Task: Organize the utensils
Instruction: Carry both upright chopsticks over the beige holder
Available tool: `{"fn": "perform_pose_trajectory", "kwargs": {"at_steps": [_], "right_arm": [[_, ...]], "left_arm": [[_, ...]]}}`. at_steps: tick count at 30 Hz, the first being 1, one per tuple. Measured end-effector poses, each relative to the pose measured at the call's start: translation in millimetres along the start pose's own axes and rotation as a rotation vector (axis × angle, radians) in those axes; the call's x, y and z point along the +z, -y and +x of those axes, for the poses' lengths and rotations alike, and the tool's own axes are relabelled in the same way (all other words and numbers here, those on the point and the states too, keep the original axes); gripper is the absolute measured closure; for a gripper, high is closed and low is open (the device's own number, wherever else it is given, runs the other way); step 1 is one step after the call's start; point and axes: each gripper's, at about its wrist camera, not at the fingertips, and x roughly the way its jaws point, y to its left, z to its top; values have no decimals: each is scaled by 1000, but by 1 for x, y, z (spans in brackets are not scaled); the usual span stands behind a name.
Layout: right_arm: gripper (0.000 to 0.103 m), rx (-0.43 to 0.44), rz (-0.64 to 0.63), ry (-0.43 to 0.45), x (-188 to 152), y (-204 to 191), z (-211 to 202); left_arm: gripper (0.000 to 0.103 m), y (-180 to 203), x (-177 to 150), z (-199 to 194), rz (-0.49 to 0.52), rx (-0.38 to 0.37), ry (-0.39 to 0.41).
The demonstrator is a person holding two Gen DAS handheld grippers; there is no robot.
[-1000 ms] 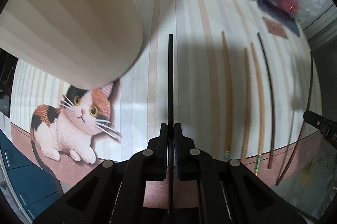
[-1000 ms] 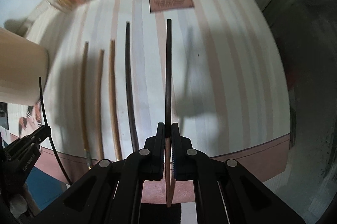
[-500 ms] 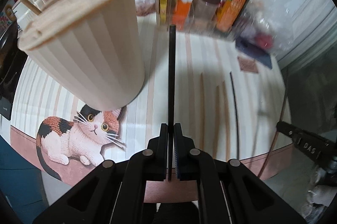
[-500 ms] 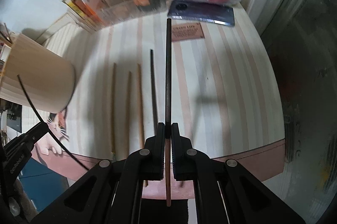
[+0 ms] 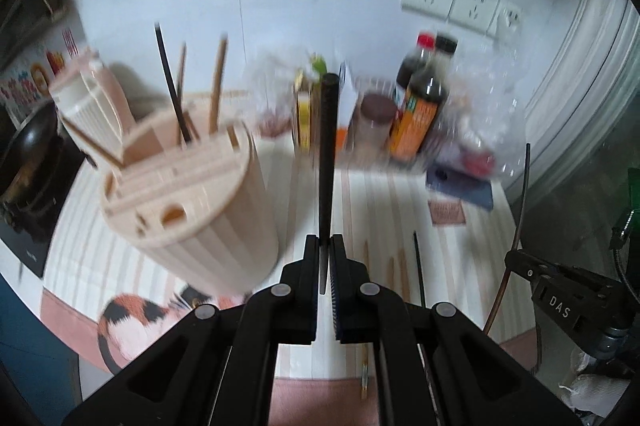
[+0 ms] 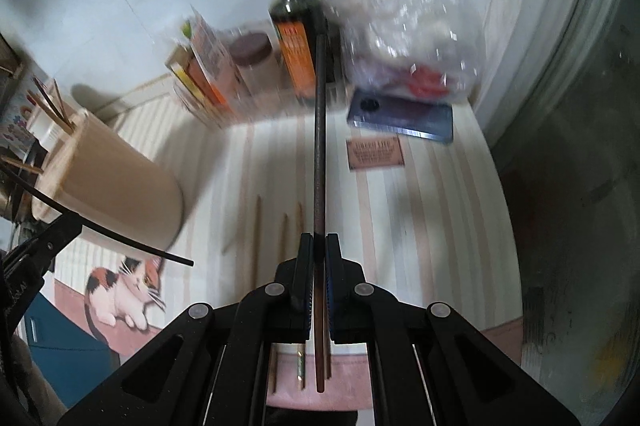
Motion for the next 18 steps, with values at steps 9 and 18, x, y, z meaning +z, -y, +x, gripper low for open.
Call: {"fn": "perform_pose_trajectory", "kwargs": {"at_steps": [9,18], "right_arm": [[98,100,5,101,44,-24,-43],[98,277,-65,228,101,-95,-103]], "left_arm": [[101,-14,50,-57,-28,-61,94],[101,-50,103,-122,-77,-67,191]]}}
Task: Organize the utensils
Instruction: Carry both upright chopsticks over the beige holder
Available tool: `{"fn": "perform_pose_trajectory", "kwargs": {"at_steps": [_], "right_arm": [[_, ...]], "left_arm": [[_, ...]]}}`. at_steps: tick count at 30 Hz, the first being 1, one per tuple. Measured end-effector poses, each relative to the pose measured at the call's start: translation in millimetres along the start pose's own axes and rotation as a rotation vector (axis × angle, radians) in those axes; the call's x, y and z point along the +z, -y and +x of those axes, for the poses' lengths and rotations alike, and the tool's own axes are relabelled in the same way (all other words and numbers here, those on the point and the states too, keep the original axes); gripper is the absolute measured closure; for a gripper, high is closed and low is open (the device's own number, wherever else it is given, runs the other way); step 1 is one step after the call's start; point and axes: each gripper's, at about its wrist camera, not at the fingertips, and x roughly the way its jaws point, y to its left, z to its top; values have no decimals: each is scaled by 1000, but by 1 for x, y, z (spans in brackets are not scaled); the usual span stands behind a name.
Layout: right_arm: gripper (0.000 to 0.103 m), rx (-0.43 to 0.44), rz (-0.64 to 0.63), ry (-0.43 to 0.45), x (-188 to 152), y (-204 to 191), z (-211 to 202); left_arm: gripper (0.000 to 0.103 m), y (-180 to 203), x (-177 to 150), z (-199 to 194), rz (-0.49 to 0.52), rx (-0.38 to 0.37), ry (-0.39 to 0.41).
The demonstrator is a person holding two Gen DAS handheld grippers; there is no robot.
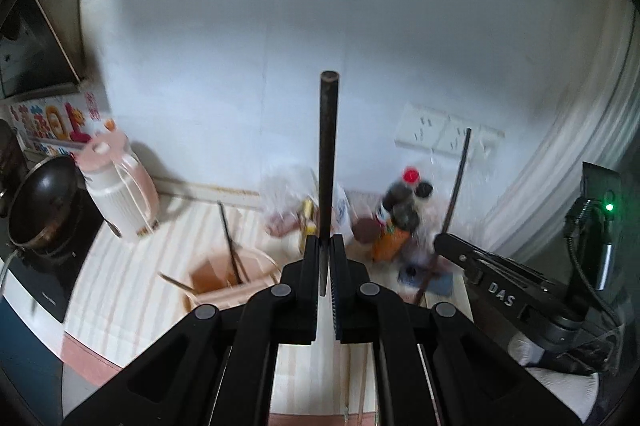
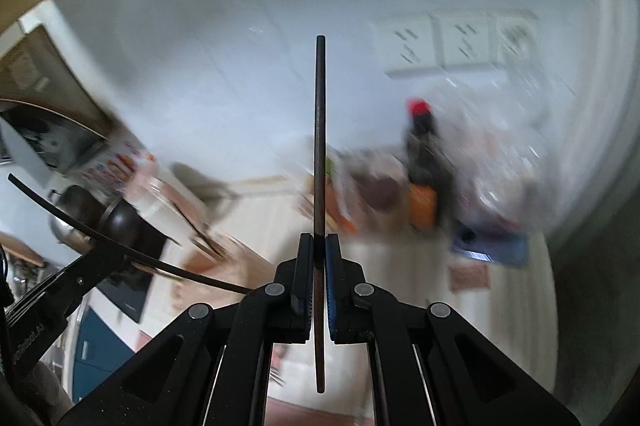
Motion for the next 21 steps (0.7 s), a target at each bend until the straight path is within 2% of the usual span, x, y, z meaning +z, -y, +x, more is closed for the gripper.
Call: {"fn": "perform_pose_trajectory", "kwargs": {"at_steps": [3,9,16,21], "right_arm": [[98,51,-32,33,23,-30,2],[98,134,-78,79,53,-91,33],[98,172,-90,108,54,-129,84],[98,140,-112,138,42,-136,122]], "left_arm": [[101,-20,16,-13,-17,41,30],[101,-68,21,-12,-82,124,28],[100,-108,10,17,-165,166,-20],[100,-130,-2,54,-206,146,-95]]}}
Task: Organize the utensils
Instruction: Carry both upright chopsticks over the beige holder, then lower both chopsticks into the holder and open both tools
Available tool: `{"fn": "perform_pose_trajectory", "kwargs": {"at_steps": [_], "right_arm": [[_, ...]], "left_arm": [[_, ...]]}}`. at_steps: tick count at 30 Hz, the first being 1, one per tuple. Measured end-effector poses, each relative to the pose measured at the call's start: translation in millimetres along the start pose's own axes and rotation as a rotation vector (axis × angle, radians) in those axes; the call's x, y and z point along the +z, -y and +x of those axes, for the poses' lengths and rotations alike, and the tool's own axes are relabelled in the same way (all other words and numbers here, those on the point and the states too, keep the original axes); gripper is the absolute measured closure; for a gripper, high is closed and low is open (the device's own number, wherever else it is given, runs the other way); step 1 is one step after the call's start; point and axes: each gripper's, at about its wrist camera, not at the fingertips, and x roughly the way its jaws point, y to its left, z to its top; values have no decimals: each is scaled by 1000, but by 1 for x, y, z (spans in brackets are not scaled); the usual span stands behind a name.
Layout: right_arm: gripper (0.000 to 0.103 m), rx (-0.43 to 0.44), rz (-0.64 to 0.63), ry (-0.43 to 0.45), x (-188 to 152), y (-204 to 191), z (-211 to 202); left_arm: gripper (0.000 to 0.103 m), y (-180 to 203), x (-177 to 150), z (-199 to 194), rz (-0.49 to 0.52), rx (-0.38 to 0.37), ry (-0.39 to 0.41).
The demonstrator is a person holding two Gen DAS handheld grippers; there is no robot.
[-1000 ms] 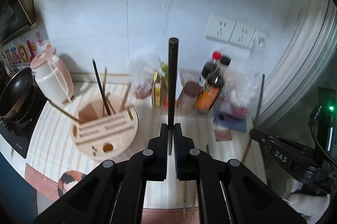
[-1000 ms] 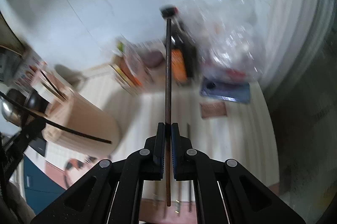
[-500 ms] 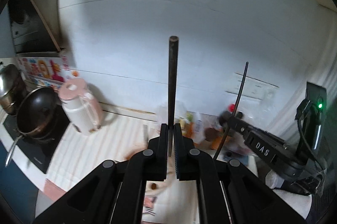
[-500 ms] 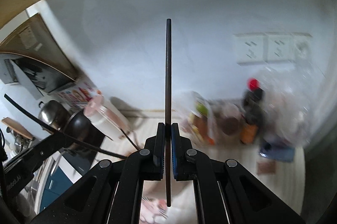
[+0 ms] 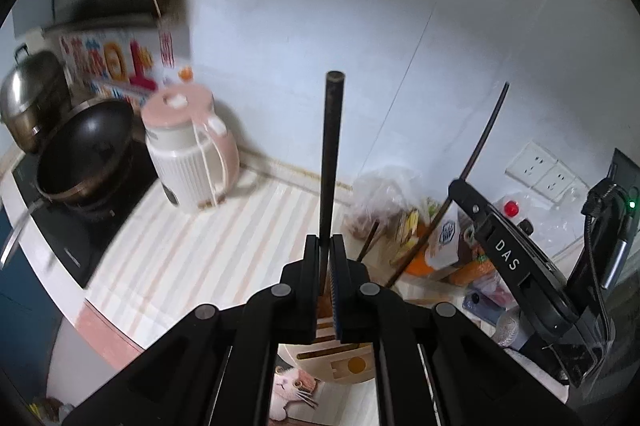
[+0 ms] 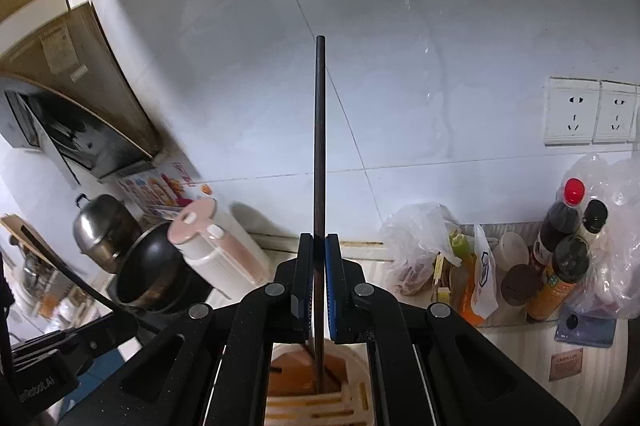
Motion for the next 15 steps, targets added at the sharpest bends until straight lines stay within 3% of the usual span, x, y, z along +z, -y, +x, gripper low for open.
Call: {"fn": "perform_pose_trajectory", "kwargs": {"at_steps": [5,10,11,12,14,15], "right_arm": [[98,-22,-46,-4,-20,-1,21],[97,-27,-126,-65,-34,-6,30],[92,-32,-140,-77,-35,-8,29],[78,-33,-146,-90,-35,-10,27],[59,-41,-130,-91,-31,-7,16],[57,-42,-122,-86,-29,-6,9]], "left_arm": [[100,-9,-9,30,-11,-19,-81],[94,-5,-9,28,-17,1,-132],[91,-2,-7,22,-6,11,-132],[82,0,-6,16,9,29,-117],[57,0,-7,-3,19,67,-49],[37,-3,-7,-13,10,73,-13]]}}
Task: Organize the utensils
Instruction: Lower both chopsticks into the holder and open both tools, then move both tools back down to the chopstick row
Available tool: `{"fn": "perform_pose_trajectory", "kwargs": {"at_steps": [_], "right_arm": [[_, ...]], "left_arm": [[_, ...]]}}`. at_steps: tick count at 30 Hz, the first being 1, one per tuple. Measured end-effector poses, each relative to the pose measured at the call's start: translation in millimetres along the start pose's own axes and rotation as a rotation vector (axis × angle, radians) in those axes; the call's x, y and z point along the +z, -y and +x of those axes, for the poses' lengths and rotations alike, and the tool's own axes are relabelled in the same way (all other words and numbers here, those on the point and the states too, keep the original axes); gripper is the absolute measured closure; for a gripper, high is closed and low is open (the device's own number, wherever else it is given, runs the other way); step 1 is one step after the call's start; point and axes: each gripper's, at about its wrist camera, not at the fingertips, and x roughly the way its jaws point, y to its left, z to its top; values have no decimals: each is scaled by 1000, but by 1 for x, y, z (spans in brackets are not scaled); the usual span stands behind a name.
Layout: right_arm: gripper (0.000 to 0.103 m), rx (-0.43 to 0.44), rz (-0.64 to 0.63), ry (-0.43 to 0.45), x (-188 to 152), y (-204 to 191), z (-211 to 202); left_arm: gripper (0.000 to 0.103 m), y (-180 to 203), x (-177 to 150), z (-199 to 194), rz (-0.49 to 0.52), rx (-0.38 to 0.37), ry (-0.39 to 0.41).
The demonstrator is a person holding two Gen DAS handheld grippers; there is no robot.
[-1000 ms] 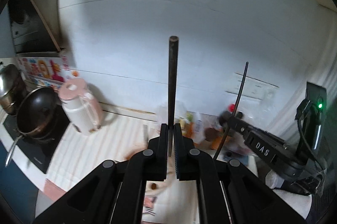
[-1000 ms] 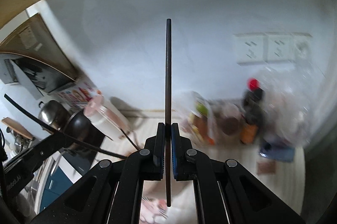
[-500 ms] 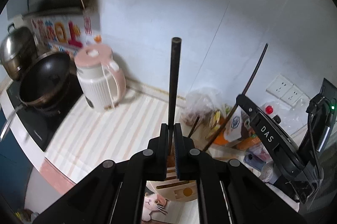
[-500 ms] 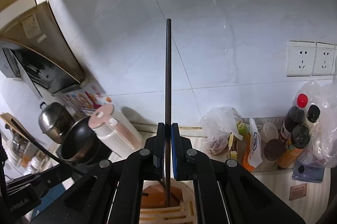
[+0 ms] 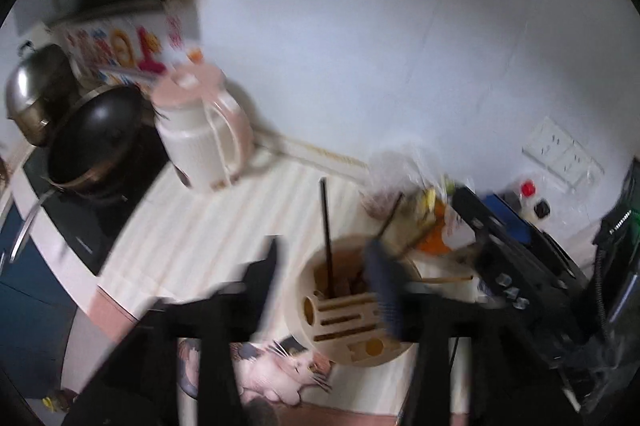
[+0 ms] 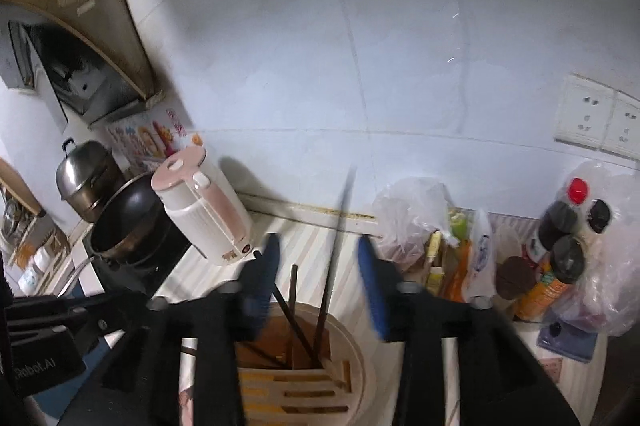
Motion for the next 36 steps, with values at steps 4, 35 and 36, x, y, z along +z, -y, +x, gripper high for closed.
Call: {"fn": "perform_pose_trajectory", "kwargs": {"at_steps": [4,35,36], "right_arm": [[47,-27,21,20,4,13,-39],[80,-350,403,-538,-276,240,-24],[80,-352,409,-546,-280,243,-22]], "left_arm": [[4,-16,-6,-22,-29,47,101],[22,143,-274,212,367,-34,-492],[24,151,-278,220,380,-44,-510]]}}
